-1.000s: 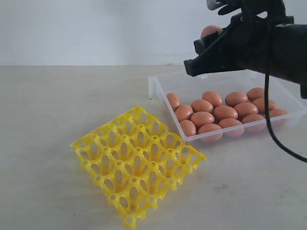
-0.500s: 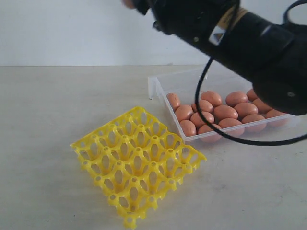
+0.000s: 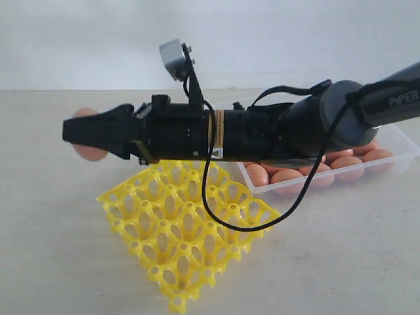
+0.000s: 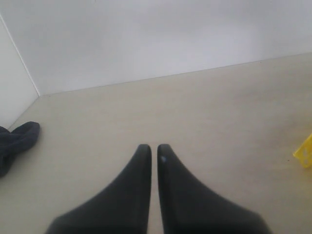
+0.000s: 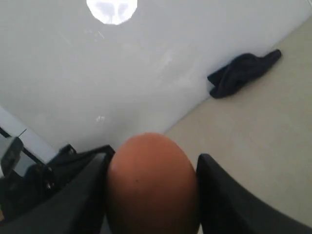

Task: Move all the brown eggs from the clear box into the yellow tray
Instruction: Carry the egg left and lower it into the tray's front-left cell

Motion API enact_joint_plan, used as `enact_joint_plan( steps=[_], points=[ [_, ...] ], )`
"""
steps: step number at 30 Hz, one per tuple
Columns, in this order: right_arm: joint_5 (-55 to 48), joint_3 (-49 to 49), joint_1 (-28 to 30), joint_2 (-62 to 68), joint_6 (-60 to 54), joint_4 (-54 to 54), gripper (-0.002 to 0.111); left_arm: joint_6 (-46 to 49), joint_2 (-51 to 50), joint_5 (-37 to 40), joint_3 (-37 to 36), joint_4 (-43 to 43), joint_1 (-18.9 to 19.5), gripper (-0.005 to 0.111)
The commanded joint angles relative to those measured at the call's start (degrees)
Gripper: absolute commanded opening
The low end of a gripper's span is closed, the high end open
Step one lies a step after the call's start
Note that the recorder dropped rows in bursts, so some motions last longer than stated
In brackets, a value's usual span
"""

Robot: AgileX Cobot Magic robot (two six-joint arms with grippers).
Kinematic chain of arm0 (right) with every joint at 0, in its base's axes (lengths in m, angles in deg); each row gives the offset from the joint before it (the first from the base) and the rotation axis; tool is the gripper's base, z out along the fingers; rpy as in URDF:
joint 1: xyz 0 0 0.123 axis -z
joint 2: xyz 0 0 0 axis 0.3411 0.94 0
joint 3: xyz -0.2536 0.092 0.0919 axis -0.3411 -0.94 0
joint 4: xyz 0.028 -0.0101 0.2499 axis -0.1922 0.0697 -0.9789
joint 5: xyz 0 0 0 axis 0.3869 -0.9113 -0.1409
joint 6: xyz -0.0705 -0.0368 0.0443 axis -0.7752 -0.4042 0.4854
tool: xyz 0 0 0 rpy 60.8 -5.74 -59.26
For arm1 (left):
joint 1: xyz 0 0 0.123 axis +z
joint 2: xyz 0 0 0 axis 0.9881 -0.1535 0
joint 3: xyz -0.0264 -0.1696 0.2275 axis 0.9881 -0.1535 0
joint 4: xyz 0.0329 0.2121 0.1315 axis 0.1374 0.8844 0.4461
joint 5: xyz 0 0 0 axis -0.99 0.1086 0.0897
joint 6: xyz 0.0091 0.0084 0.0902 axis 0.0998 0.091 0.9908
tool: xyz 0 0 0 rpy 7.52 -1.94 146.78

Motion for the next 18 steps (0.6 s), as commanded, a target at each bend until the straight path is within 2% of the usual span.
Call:
enact_joint_plan(
  steps=[1, 6, 10, 13, 18],
  points=[
    [-1.62, 0.65, 0.24, 2.68, -1.70, 1.64, 0.000, -0.18, 0.18, -0.45, -0.20, -0.11, -0.27, 0.004],
    [-10.69, 0.65, 0.24, 2.87, -4.21, 2.37, 0.000, -0.18, 0.18, -0.45, -0.20, -0.11, -0.27, 0.004],
    [-13.18, 0.65, 0.13, 2.87, -7.34, 3.37, 0.000, -0.18, 0.18, -0.45, -0.20, -0.11, -0.27, 0.004],
    [-17.75, 0.65, -1.08, 2.97, -12.84, 3.37, 0.000, -0.18, 0.18, -0.45, -0.20, -0.11, -0.27, 0.004],
    [-32.51, 0.65, -4.42, 5.40, -25.14, 3.46, 0.000, -0.18, 0.18, -0.45, -0.20, -0.11, -0.27, 0.004]
  ],
)
